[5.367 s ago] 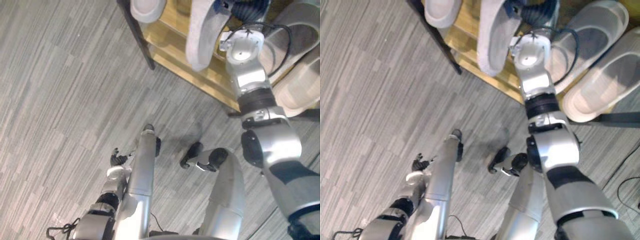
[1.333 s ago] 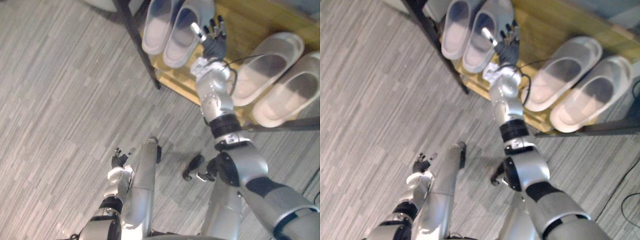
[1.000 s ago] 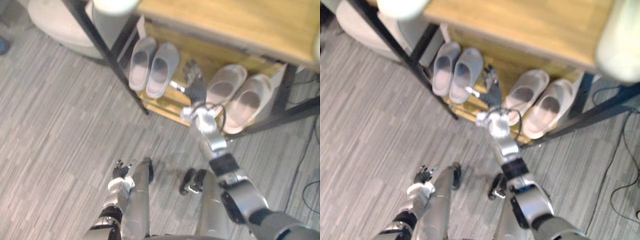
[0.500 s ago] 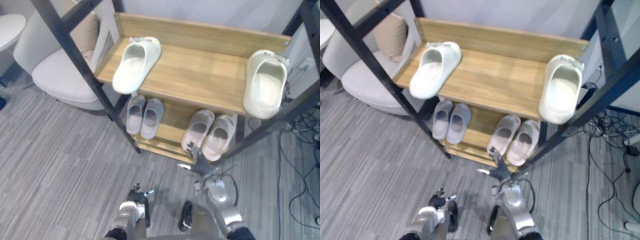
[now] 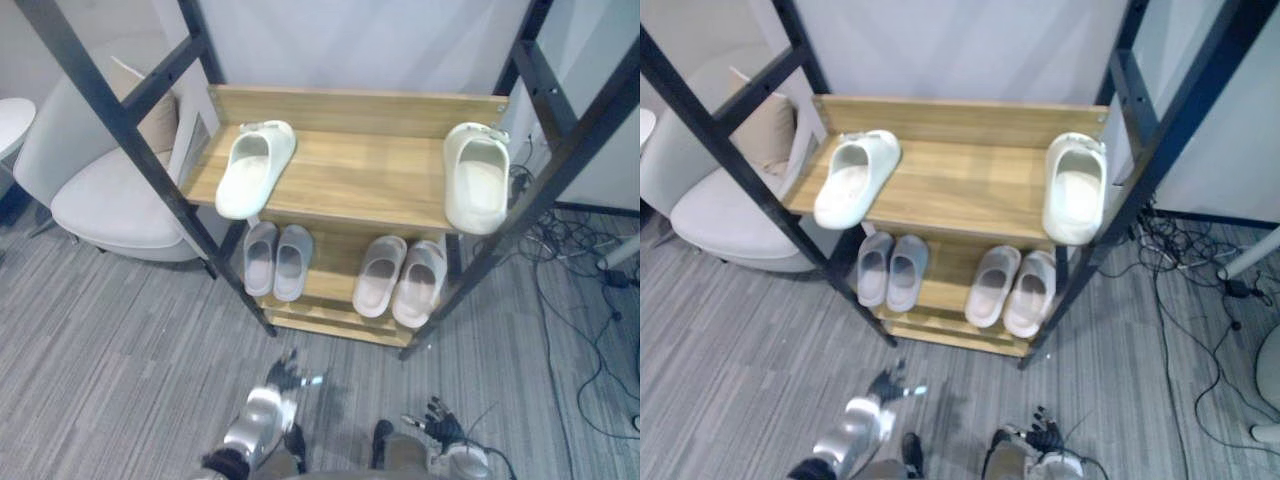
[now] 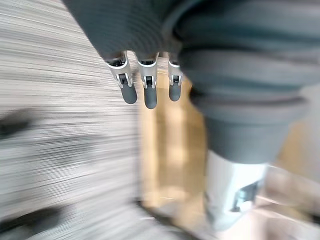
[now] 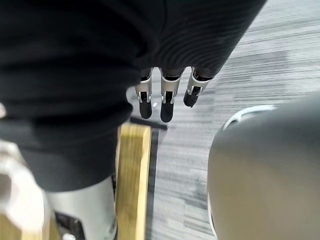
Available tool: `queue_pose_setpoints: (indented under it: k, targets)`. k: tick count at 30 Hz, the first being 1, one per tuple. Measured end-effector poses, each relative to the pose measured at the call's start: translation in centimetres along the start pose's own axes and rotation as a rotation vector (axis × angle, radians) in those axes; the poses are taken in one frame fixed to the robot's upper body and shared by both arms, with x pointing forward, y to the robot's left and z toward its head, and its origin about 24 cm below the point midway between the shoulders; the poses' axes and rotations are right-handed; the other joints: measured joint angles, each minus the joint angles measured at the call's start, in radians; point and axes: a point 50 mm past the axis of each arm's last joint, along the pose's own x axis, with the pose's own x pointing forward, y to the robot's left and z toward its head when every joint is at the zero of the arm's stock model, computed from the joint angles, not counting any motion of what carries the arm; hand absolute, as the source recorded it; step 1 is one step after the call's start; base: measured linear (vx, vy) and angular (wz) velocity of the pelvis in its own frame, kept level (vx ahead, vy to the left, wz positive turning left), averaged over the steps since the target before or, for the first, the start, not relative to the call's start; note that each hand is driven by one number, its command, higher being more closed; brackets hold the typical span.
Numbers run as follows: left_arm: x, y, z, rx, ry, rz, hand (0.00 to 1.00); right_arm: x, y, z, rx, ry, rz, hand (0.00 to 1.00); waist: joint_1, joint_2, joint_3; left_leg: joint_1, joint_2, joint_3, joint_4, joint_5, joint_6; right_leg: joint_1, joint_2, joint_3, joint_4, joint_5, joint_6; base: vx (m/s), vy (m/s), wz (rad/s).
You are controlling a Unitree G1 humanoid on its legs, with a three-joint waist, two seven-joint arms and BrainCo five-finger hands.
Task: Organize the slippers on the shoe rack
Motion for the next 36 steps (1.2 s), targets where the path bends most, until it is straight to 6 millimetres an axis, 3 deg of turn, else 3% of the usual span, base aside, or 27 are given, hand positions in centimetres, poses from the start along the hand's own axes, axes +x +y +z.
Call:
queue_pose_setpoints:
  k: [5, 7, 9, 10, 13, 16, 21, 24, 29, 30, 31, 32, 36]
  targets:
    - [-0.4, -4.8, 0.1, 0.039, -0.016, -0.188, 0.0, -0.1, -1.5, -1.6, 0.044, 0.069, -0.076, 0.0, -0.009, 0.016, -0.021, 0.017, -0.002, -0.001, -0.021, -0.009, -0.01, 0.02, 0.009, 0.001, -0.038, 0.01, 0.008, 0.03, 0.031, 0.0]
    - [-1.0, -6.8, 3.8, 0.036, -0.175, -0.282, 0.0, -0.4, -2.0, -2.4, 0.049, 0.093, -0.101, 0.0, -0.01, 0.015, -0.021, 0.018, -0.001, -0.002, -0.026, -0.008, -0.01, 0.025, 0.01, 0.0, -0.044, 0.011, 0.009, 0.07, 0.008, 0.0]
    - [-2.3, -7.2, 9.4, -0.064, -0.439, -0.315, 0.0, -1.0, -2.6, -3.5, 0.051, 0.126, -0.137, 0.0, -0.011, 0.018, -0.023, 0.031, -0.001, -0.007, -0.03, -0.003, -0.002, 0.041, 0.012, -0.003, -0.054, 0.014, 0.005, 0.08, 0.0, 0.01]
    - [-2.8, -7.0, 11.1, -0.087, -0.523, -0.314, 0.0, -1.3, -2.8, -4.0, 0.048, 0.141, -0.146, 0.0, -0.012, 0.02, -0.025, 0.04, -0.001, -0.007, -0.03, -0.004, -0.002, 0.053, 0.015, -0.005, -0.06, 0.015, 0.003, 0.08, -0.006, -0.01]
    - [-3.6, -4.7, 16.0, -0.142, -0.75, -0.21, 0.0, -1.7, -3.2, -4.8, 0.044, 0.159, -0.168, 0.0, -0.015, 0.033, -0.038, 0.051, -0.001, -0.012, -0.033, -0.009, 0.0, 0.072, 0.024, -0.007, -0.082, 0.017, 0.002, 0.08, -0.002, -0.01]
    - [-3.3, -2.4, 17.9, -0.155, -0.821, -0.085, 0.0, -1.7, -3.5, -4.7, 0.033, 0.158, -0.175, 0.0, -0.016, 0.039, -0.042, 0.052, 0.0, -0.019, -0.034, -0.009, 0.0, 0.08, 0.027, -0.013, -0.092, 0.018, 0.0, 0.04, -0.007, 0.05]
    - [-3.2, 0.8, 19.0, -0.1, -0.867, 0.077, 0.0, -1.7, -3.5, -4.7, 0.024, 0.156, -0.173, 0.0, -0.018, 0.037, -0.044, 0.066, 0.006, -0.017, -0.049, -0.009, 0.0, 0.087, 0.037, -0.01, -0.11, 0.023, -0.002, 0.01, -0.007, -0.04]
    - [-2.1, 3.1, 19.6, -0.049, -0.858, 0.195, 0.0, -1.7, -3.5, -4.7, 0.023, 0.155, -0.171, 0.0, -0.018, 0.034, -0.045, 0.066, 0.009, -0.008, -0.051, -0.009, 0.0, 0.091, 0.043, -0.005, -0.132, 0.036, -0.003, 0.01, 0.002, -0.08]
    - [-0.6, 8.3, 20.3, 0.064, -0.784, 0.41, 0.0, -1.7, -3.4, -4.6, 0.018, 0.152, -0.169, 0.0, -0.028, 0.025, -0.043, 0.066, 0.014, 0.001, -0.057, -0.009, 0.0, 0.101, 0.053, 0.002, -0.171, 0.057, -0.003, 0.0, 0.003, -0.06]
    - [-0.6, 9.6, 20.4, 0.083, -0.771, 0.456, 0.0, -1.7, -3.4, -4.6, 0.021, 0.151, -0.167, 0.0, -0.03, 0.024, -0.043, 0.066, 0.015, 0.004, -0.059, -0.009, 0.0, 0.099, 0.054, 0.005, -0.174, 0.059, -0.003, 0.01, -0.003, -0.08]
    - [-0.6, 9.6, 20.4, 0.083, -0.77, 0.457, 0.0, -1.7, -3.4, -4.6, 0.021, 0.151, -0.168, 0.0, -0.03, 0.024, -0.043, 0.066, 0.015, 0.004, -0.059, -0.009, 0.0, 0.099, 0.054, 0.005, -0.174, 0.059, -0.003, 0.02, -0.007, -0.09]
    - [-0.7, 11.5, 20.6, 0.12, -0.755, 0.527, 0.0, -1.7, -3.2, -4.7, 0.026, 0.155, -0.165, 0.0, -0.031, 0.022, -0.043, 0.066, 0.018, 0.01, -0.063, -0.01, -0.003, 0.096, 0.058, 0.011, -0.182, 0.062, -0.003, 0.02, -0.007, -0.11]
    - [-1.1, 15.2, 21.2, 0.185, -0.707, 0.643, 0.0, -1.7, -3.0, -4.7, 0.016, 0.152, -0.161, 0.0, -0.03, 0.019, -0.043, 0.064, 0.02, 0.034, -0.064, -0.016, -0.01, 0.082, 0.068, 0.038, -0.189, 0.067, -0.004, 0.05, -0.003, -0.21]
